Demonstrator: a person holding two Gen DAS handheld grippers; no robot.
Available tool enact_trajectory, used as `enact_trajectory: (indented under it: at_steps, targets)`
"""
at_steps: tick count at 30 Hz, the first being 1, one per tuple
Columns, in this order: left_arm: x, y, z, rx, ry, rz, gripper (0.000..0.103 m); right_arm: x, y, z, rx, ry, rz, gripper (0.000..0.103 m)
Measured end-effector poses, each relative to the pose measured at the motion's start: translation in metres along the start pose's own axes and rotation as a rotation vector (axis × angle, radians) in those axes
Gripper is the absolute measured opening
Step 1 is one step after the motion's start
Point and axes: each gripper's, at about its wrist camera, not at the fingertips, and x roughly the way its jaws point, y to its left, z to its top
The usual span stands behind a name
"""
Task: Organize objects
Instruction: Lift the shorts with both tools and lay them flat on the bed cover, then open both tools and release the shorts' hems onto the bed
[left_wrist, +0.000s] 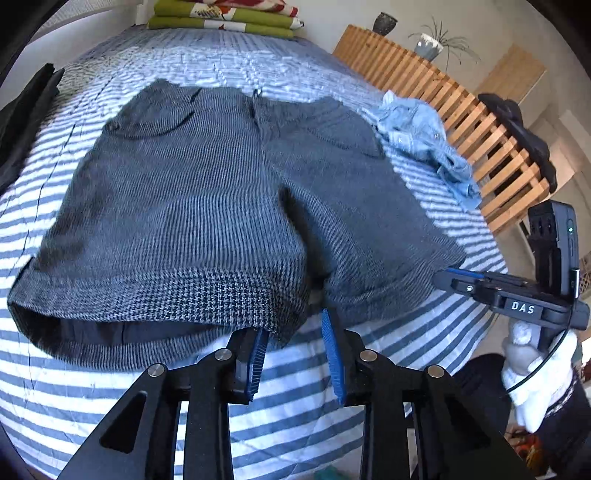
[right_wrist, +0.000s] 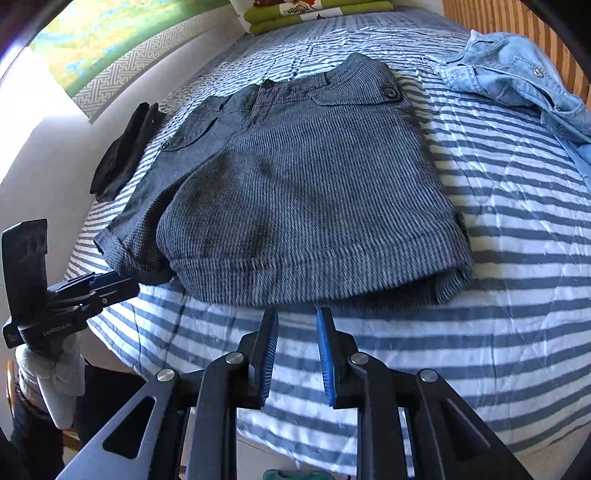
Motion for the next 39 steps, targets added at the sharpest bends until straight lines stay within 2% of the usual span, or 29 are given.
enact_trajectory:
  at_steps: [2,4,7,8,9,10,13,17,21,23,26,28,30,32,34,35,36,37,38,39]
  targets:
    - [-0.028,-0.013,0.013,0.020,-0.082,0.015,0.031,-0.006,0.008,0.018,0.010,-0.053,0.015,0.020]
    - [-0.045,-0.028,0.015,0.089,-0.118,0.057,0.036,-0.027,0.016,0.039,0.009,-0.129,0.032,0.020]
    - [-0.039,-0.045,-0.002,0.161,-0.075,0.088,0.051,-0.055,0.027,0.062,-0.040,-0.196,0.041,0.021]
    - [-0.033,-0.050,-0.010,0.166,-0.049,0.088,0.057,-0.058,0.030,0.066,-0.058,-0.191,0.036,0.022]
    - [-0.026,-0.055,-0.017,0.172,-0.028,0.091,0.058,-0.059,0.030,0.067,-0.071,-0.171,0.044,0.024]
    - [-0.021,-0.062,-0.026,0.187,-0.021,0.106,0.057,-0.061,0.028,0.064,-0.072,-0.152,0.054,0.024]
    - [-0.025,-0.081,-0.052,0.240,-0.073,0.135,0.058,-0.069,0.012,0.042,-0.067,-0.143,0.057,0.024]
    - [-0.034,-0.084,-0.081,0.229,-0.091,0.166,0.058,-0.068,-0.021,0.004,-0.070,-0.121,-0.082,0.024]
    - [-0.033,-0.099,-0.091,0.259,-0.070,0.132,0.058,-0.052,-0.056,-0.016,-0.015,-0.061,-0.158,0.025]
    - [-0.021,-0.103,-0.085,0.277,-0.053,0.133,0.058,-0.046,-0.071,-0.018,0.019,-0.047,-0.143,0.025]
    - [0.016,-0.103,-0.072,0.278,0.018,0.157,0.058,-0.035,-0.073,-0.012,0.019,-0.046,-0.120,0.025]
    - [0.042,-0.104,-0.065,0.301,0.056,0.201,0.058,-0.027,-0.071,-0.005,0.001,-0.050,-0.119,0.025]
    - [0.063,-0.101,-0.058,0.312,0.076,0.253,0.058,-0.019,-0.072,-0.002,-0.010,-0.051,-0.124,0.025]
    - [0.077,-0.098,-0.051,0.299,0.073,0.255,0.058,-0.011,-0.071,0.004,-0.014,-0.046,-0.127,0.025]
    - [0.086,-0.096,-0.040,0.287,0.068,0.281,0.053,-0.006,-0.072,0.009,-0.011,-0.043,-0.123,0.025]
    - [0.088,-0.094,-0.034,0.268,0.085,0.257,0.032,-0.005,-0.072,0.011,-0.007,-0.043,-0.125,0.025]
    - [0.087,-0.092,-0.027,0.239,0.110,0.221,0.017,-0.003,-0.072,0.015,-0.005,-0.035,-0.124,0.023]
    - [0.082,-0.091,-0.019,0.216,0.119,0.195,0.016,-0.003,-0.071,0.018,0.000,-0.033,-0.125,0.019]
    - [0.074,-0.092,-0.012,0.216,0.112,0.182,0.010,-0.005,-0.071,0.023,0.005,-0.032,-0.127,0.010]
    - [0.065,-0.093,-0.005,0.223,0.102,0.169,0.007,-0.010,-0.070,0.027,0.006,-0.033,-0.126,0.009]
